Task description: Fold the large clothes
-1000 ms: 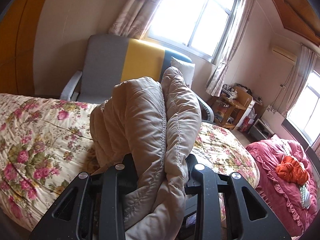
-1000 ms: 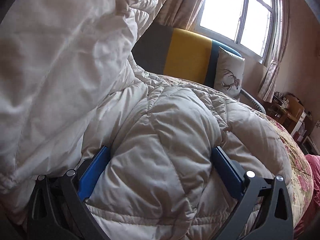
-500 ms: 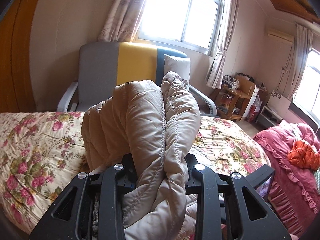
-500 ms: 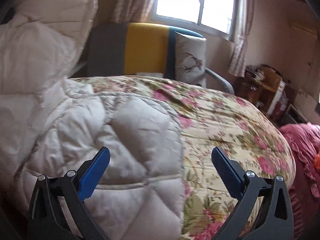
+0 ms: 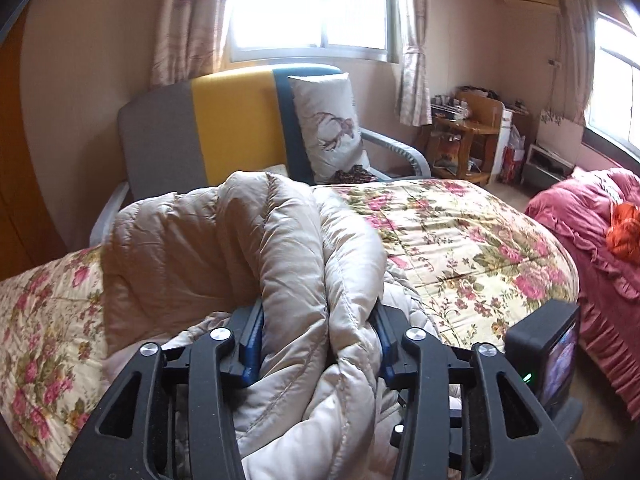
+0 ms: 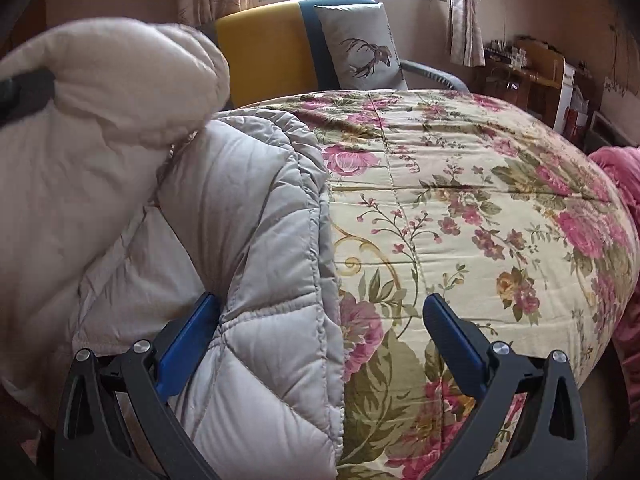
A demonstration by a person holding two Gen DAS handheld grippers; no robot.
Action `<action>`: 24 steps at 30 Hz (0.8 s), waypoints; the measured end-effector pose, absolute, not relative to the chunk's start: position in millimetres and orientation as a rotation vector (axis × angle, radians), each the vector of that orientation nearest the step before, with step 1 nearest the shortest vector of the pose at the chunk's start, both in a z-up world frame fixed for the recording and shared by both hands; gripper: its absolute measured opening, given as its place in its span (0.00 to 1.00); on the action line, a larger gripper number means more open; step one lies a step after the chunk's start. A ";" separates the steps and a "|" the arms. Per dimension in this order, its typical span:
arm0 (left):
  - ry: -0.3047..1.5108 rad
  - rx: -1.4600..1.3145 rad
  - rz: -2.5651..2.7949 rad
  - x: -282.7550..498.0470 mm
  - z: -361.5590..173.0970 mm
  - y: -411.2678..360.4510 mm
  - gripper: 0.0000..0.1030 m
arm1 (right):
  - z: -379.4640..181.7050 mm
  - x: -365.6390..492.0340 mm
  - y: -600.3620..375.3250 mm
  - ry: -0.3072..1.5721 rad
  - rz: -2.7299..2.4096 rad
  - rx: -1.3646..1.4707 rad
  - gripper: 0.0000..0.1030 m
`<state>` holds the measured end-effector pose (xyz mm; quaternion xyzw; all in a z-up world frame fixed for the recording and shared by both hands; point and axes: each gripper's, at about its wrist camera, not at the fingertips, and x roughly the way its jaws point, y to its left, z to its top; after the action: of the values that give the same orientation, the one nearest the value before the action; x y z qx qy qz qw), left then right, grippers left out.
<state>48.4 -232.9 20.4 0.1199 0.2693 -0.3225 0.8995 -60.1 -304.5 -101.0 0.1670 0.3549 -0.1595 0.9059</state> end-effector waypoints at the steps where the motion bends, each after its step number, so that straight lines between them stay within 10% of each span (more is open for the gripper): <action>1: 0.544 0.258 -0.689 46.5 15.1 -234.9 0.50 | -99.2 -62.6 -310.4 0.730 -0.317 0.376 0.98; 5: 0.481 0.255 -0.810 35.3 -2.5 -230.8 0.69 | -62.8 -89.3 -334.8 0.579 -0.391 0.427 0.98; 13: 0.411 0.297 -0.891 11.9 -18.8 -226.2 0.76 | 9.3 -64.6 -335.2 0.536 -0.126 0.473 0.98; 24: 0.415 0.096 -1.237 -20.5 41.5 -139.6 0.90 | -45.6 -28.3 -325.9 0.694 -0.229 0.453 0.98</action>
<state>-20.5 -139.6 41.5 0.0445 0.1929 -0.5754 0.7936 -28.3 -325.9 -45.6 0.2198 0.3363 -0.1108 0.9090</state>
